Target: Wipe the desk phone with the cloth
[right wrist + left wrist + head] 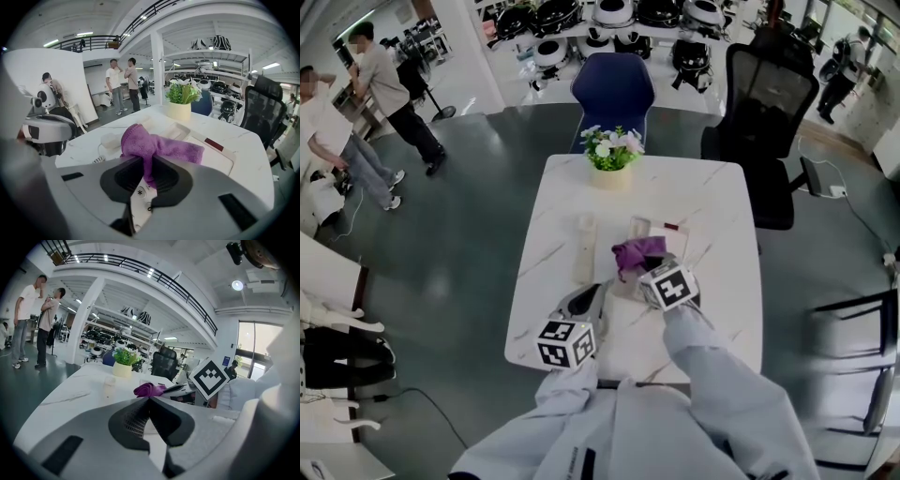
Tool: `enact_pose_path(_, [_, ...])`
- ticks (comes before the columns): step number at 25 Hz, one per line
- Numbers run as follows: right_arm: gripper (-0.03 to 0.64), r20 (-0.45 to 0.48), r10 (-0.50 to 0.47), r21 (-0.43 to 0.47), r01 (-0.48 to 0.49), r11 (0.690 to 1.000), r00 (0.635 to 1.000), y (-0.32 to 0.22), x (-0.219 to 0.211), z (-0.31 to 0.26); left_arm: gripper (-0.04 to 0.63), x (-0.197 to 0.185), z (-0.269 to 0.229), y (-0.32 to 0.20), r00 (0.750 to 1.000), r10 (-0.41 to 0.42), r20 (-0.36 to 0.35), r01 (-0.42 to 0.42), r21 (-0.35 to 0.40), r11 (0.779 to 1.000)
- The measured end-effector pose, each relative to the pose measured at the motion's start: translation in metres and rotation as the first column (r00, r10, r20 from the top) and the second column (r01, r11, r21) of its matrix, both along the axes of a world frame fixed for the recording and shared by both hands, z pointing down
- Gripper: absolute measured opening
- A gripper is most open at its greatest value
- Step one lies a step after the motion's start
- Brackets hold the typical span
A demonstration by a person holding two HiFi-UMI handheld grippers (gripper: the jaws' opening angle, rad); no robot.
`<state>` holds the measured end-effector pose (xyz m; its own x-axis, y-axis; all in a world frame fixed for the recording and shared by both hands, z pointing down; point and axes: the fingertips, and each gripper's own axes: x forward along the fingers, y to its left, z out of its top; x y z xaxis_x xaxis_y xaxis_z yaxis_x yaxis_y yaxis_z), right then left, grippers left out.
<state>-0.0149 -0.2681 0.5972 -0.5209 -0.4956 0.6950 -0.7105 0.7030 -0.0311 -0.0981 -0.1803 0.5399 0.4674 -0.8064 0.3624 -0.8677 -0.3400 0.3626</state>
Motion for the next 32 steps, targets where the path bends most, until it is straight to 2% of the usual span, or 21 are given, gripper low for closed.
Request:
enact_pose_path(15, [0.035,0.012,0.018,-0.033,-0.018,0.999,1.000,0.020,-0.004,0.006,-0.002,-0.004,0.000,0.008,1.000,0.030,0.006,-0.030,-0.003,1.000])
enact_pose_path(32, [0.035,0.000,-0.007,-0.065,0.007,0.998,1.000,0.046,-0.010,0.011,-0.002,-0.004,0.002,0.015,0.999,0.052,-0.005,-0.052,-0.011,0.999])
